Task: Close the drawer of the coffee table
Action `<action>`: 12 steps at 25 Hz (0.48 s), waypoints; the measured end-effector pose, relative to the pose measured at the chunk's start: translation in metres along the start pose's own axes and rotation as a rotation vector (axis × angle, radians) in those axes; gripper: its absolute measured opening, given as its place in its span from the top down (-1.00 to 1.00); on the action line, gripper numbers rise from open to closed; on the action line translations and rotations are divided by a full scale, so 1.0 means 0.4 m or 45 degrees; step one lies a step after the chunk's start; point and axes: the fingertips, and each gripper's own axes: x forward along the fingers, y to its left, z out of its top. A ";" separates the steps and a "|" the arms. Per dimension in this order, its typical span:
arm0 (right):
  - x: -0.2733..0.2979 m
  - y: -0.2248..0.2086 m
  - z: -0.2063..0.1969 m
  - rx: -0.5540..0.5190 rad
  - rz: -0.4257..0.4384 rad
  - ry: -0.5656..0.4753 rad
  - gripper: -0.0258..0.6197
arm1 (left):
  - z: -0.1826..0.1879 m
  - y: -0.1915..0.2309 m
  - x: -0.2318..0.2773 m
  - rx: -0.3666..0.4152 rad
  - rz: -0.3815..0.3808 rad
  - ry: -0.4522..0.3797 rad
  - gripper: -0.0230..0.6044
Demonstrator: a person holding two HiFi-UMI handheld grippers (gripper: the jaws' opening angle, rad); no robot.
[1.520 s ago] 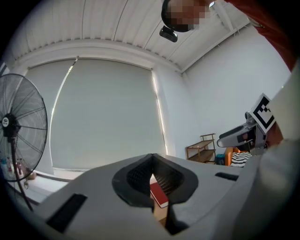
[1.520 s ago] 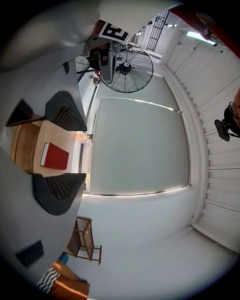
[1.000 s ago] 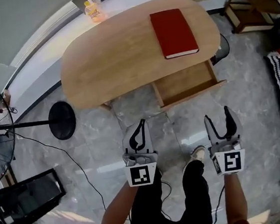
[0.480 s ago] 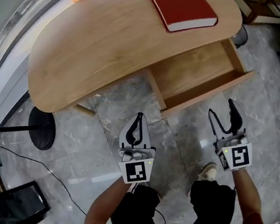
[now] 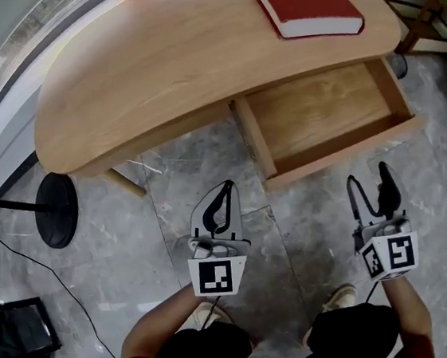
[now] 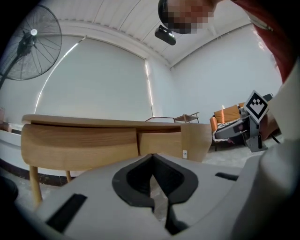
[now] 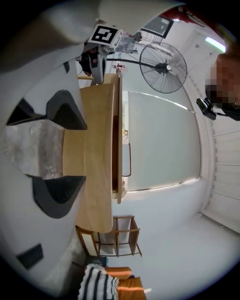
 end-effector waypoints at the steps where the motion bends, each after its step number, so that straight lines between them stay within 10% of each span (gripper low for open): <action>1: 0.002 -0.002 -0.003 0.021 -0.011 -0.003 0.05 | -0.002 0.001 -0.002 -0.003 0.005 -0.001 0.90; 12: 0.030 0.078 -0.016 -0.038 0.048 0.014 0.05 | -0.004 -0.019 -0.019 -0.005 -0.009 0.010 0.90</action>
